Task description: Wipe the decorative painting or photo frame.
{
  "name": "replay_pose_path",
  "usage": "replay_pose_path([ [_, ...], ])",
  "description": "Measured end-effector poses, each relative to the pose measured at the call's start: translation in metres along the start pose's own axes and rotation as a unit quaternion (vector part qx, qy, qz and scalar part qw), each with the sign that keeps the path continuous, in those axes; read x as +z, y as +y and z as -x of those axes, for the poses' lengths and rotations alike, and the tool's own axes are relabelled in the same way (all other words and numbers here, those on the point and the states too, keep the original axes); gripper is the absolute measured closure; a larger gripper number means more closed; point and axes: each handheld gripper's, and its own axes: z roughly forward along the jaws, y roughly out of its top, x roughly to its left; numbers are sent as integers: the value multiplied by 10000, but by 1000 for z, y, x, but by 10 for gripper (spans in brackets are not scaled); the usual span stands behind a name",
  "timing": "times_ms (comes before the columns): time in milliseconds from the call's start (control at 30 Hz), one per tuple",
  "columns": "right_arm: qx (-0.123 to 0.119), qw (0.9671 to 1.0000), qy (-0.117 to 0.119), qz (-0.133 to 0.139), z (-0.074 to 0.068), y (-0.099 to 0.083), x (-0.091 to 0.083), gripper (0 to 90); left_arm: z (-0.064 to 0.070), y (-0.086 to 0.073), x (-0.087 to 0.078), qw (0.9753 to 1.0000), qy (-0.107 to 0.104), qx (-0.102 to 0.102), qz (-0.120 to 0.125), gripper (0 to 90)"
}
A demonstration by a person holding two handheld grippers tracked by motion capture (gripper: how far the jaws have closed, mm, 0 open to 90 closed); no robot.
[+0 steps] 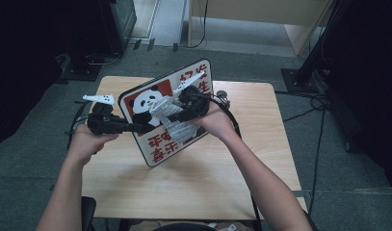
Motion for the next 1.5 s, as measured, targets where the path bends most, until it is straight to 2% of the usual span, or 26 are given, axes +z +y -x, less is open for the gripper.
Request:
replay_pose_path([
  [633, 160, 9997, 118, -145, 2, -30, 21, 675, 0, 0, 0, 10000, 11, 22, 15, 753],
  [1367, 439, 9978, 385, -330, 6, -70, 52, 672, 0, -1, 0, 10000, 6, -14, 35, 751],
  [1500, 452, 9968, 432, -496, 6, -79, 60, 668, 0, -1, 0, 10000, 6, -19, 40, 750],
])
